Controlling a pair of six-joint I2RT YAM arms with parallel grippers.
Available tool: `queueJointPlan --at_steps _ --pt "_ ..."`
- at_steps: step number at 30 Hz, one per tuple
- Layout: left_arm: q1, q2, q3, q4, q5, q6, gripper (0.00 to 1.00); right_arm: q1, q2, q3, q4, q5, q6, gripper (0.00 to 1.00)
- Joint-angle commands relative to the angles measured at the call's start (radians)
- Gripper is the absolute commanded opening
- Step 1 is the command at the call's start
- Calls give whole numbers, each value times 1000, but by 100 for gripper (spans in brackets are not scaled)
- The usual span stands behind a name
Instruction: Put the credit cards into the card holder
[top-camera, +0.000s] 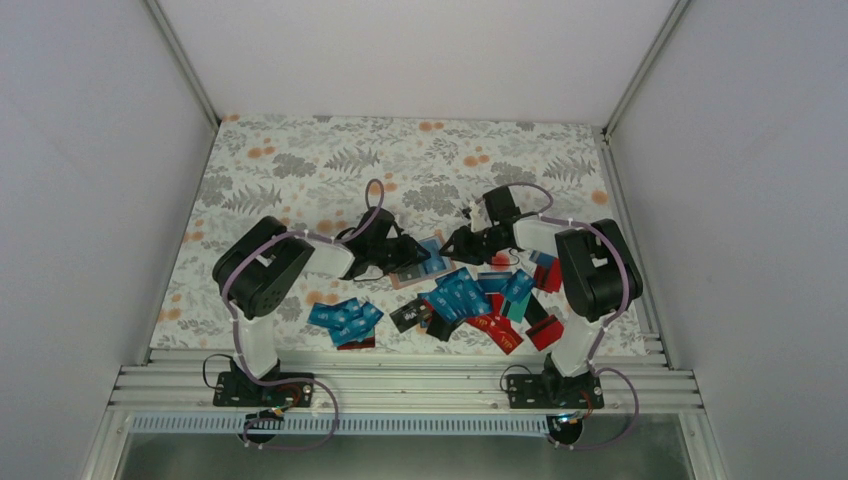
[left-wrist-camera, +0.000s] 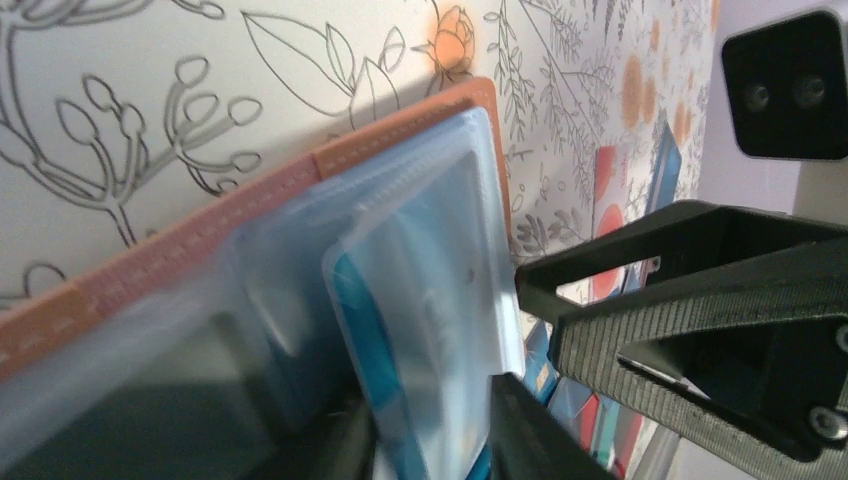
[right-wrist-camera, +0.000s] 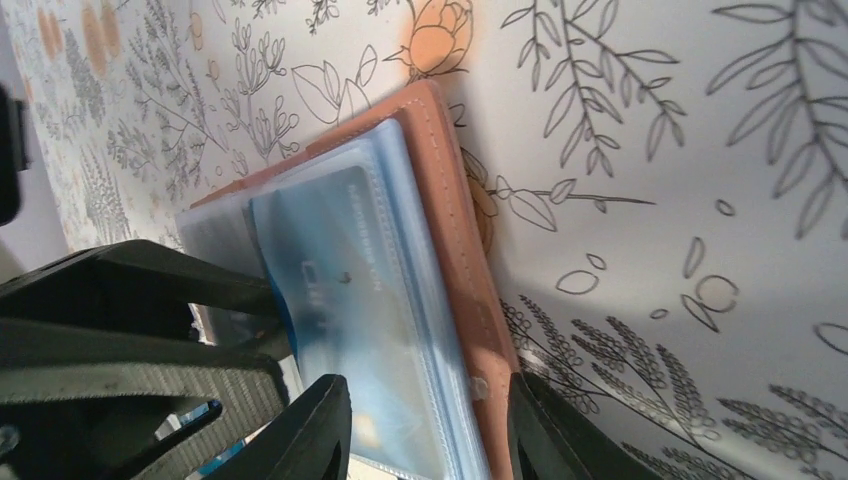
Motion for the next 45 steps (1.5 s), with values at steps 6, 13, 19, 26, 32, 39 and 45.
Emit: queueJointPlan --at_steps 6,13,19,26,32,39,45 --pt "-29 -86 94 -446 -140 146 66 -1 -64 17 -43 36 -34 42" --pt "-55 -113 189 -613 -233 191 69 2 -66 29 -28 -59 -53 42" --pt "-62 -115 211 -647 -266 201 44 10 -50 27 -4 -142 -57 42" --pt "-68 -78 237 -673 -300 212 15 18 -34 28 3 -166 -54 42" --pt "-72 -30 247 -653 -298 219 3 21 -25 29 3 -167 -54 42" --pt "-77 0 250 -656 -316 212 2 25 -20 24 8 -176 -60 41" --pt "-80 12 230 -638 -310 202 2 33 7 22 17 -180 -63 43"
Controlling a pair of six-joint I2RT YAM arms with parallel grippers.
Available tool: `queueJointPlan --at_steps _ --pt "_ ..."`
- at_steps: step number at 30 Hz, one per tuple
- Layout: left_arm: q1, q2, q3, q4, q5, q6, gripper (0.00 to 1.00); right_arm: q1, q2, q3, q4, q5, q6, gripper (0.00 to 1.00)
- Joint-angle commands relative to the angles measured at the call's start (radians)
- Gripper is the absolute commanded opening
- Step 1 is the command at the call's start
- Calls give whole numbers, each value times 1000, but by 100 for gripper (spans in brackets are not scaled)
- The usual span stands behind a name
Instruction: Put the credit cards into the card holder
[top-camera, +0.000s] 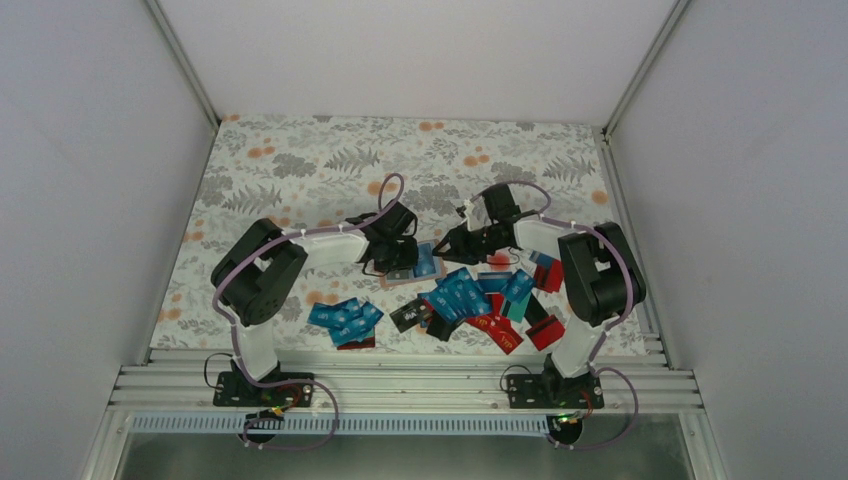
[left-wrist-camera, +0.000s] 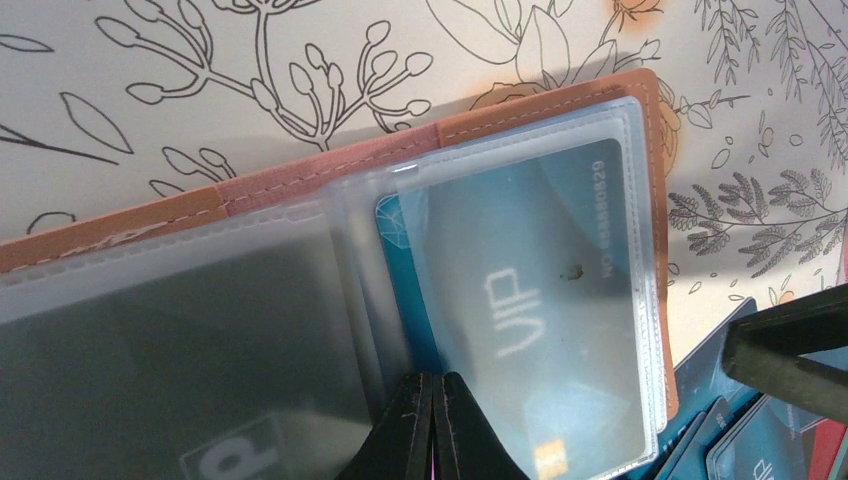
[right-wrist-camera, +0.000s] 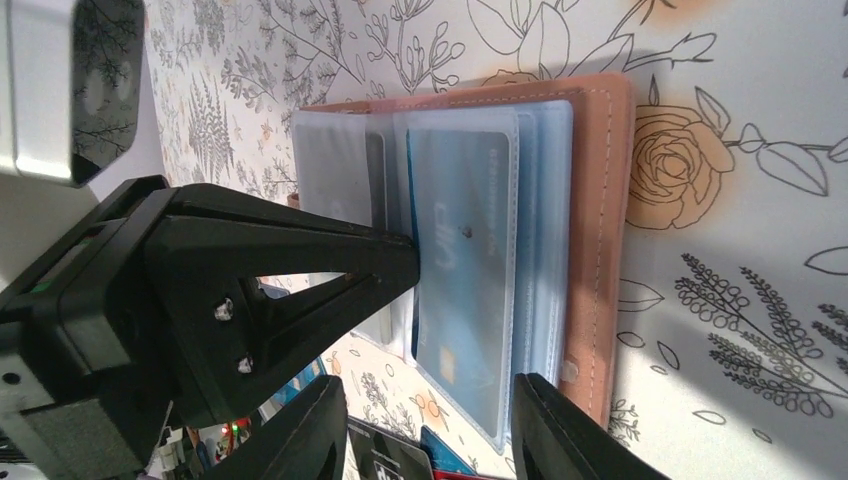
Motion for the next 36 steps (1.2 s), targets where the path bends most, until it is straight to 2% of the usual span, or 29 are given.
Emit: queueJointPlan --at_steps 1,11,20,29,36 --pt "-7 41 -15 3 -10 -7 2 17 38 16 32 -20 -17 44" --pt "-9 45 -27 9 -10 -13 2 45 87 19 60 -25 -7 44" --pt "-10 15 -39 21 -16 -23 2 66 60 49 50 -44 2 44" --pt "-9 -123 -37 -62 -103 -29 2 129 48 91 40 -22 33 44" --pt "-3 -313 -124 -135 -183 -59 2 203 68 167 19 13 66 44"
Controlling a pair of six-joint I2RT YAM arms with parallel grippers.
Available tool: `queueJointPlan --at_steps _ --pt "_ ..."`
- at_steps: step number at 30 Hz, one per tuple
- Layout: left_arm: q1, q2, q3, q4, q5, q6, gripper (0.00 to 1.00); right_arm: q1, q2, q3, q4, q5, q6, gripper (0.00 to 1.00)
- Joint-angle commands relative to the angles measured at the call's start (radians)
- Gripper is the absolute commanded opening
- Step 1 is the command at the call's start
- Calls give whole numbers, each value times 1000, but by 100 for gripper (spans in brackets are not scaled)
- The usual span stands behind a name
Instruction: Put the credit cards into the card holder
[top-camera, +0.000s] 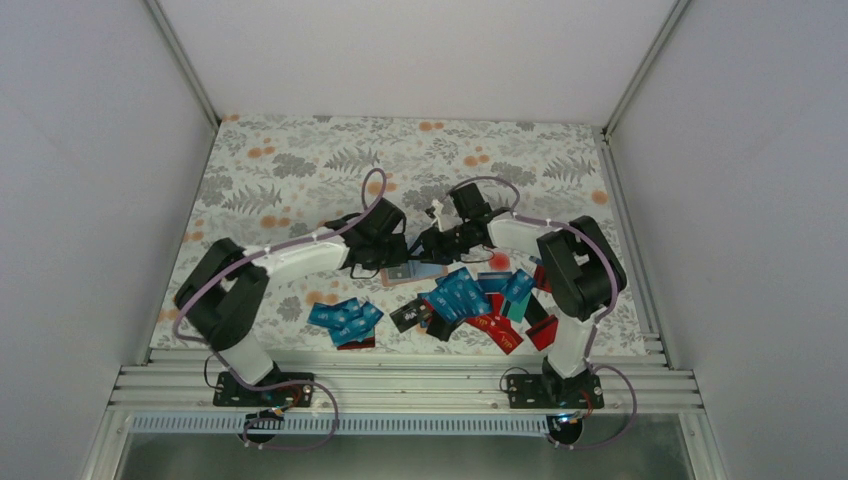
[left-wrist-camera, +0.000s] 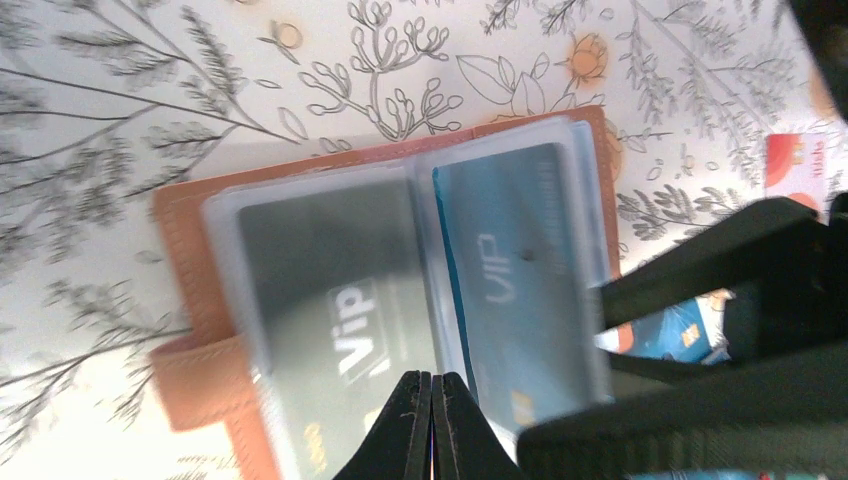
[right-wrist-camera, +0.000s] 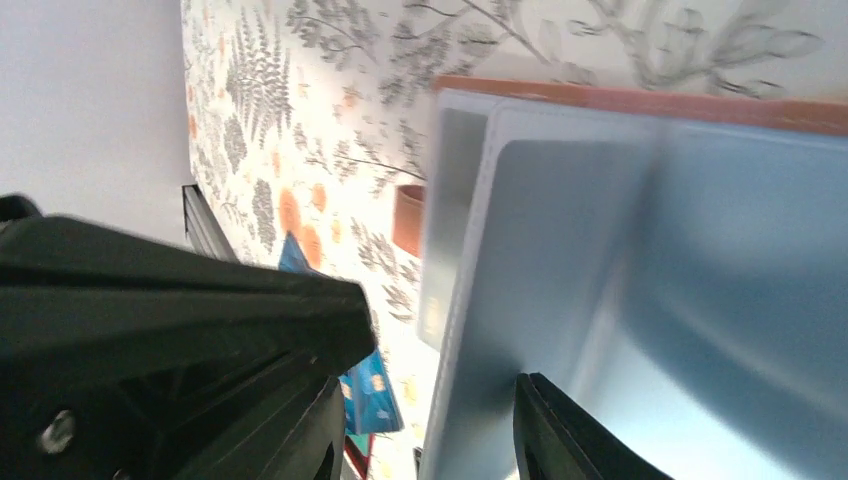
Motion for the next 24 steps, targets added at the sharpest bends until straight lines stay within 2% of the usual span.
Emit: queueJointPlan --at_steps 1,7,12,18,24 --pt "5 -133 -66 -81 -81 -31 2 62 2 70 -9 25 32 44" --pt "12 -317 -188 -143 -134 -50 3 151 95 126 7 42 66 45" --pt "7 -435 -287 -77 -84 -8 4 168 100 147 -6 55 60 45" --pt "-77 -431 -264 -20 -62 48 12 154 -73 82 -85 155 40 47" --pt "-190 -298 -182 76 0 63 21 65 -339 -143 -172 364 61 49"
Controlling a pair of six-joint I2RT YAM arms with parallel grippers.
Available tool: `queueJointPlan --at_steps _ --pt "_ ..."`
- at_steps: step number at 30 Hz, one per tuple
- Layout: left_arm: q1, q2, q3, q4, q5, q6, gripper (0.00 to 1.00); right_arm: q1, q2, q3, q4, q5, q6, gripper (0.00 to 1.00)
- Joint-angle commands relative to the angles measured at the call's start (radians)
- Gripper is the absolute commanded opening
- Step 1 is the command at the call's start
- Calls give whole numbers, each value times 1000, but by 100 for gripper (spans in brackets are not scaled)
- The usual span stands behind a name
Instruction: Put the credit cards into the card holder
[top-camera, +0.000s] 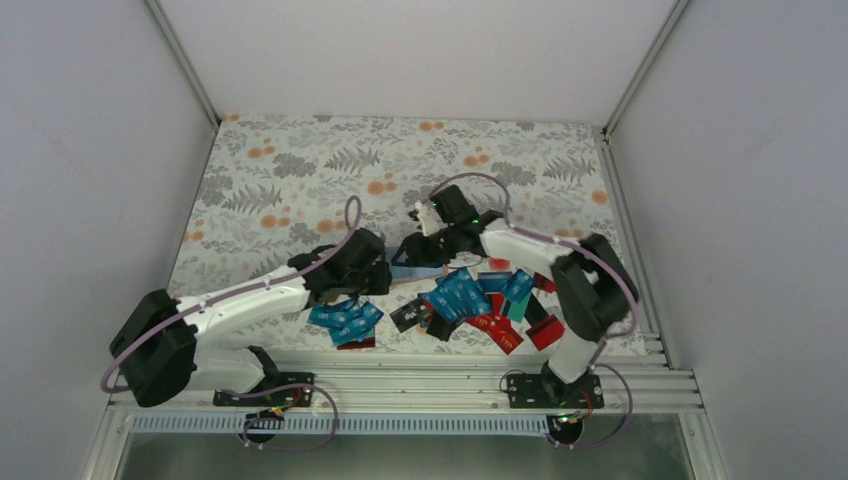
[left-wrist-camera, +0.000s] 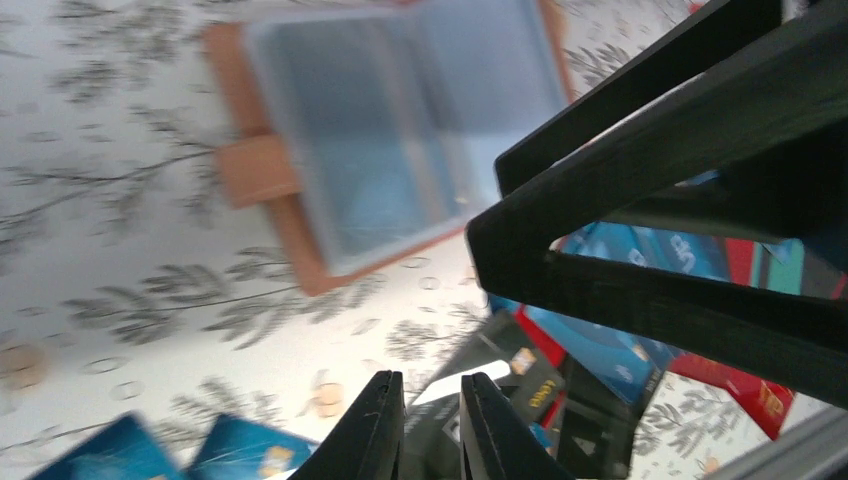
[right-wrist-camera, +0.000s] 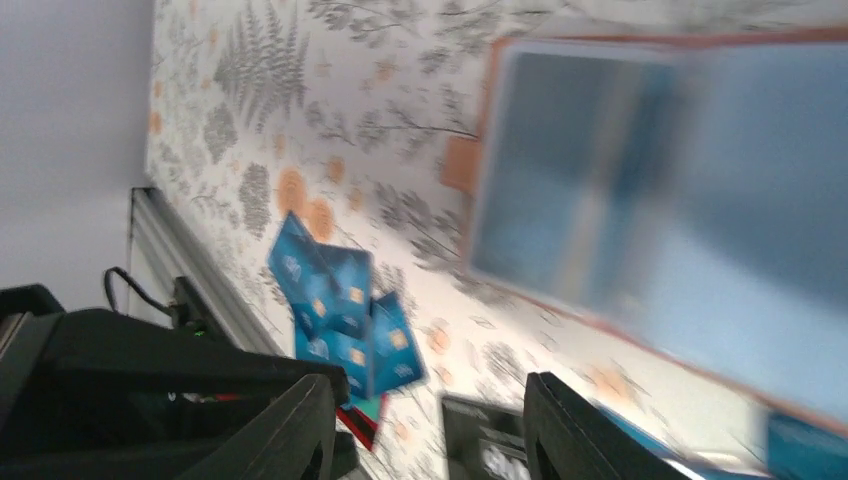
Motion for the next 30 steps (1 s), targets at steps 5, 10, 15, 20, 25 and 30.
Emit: queueJointPlan --at_steps 5,10,15,20,25,30 --pt "-116 166 86 253 150 -28 35 -192 -345 -315 -162 300 16 49" --pt "-139 286 158 276 166 -60 41 -242 -382 -393 -169 374 50 53" --pt "-153 325 187 266 154 -65 41 -244 -339 -401 -163 395 55 64" --pt "-154 313 187 233 118 -59 41 -208 -295 -403 -163 374 45 77" --pt "-154 294 185 202 84 -49 41 -101 -206 -385 -185 431 69 83" --pt "-155 272 166 186 62 -46 41 -11 -156 -365 -219 503 104 80"
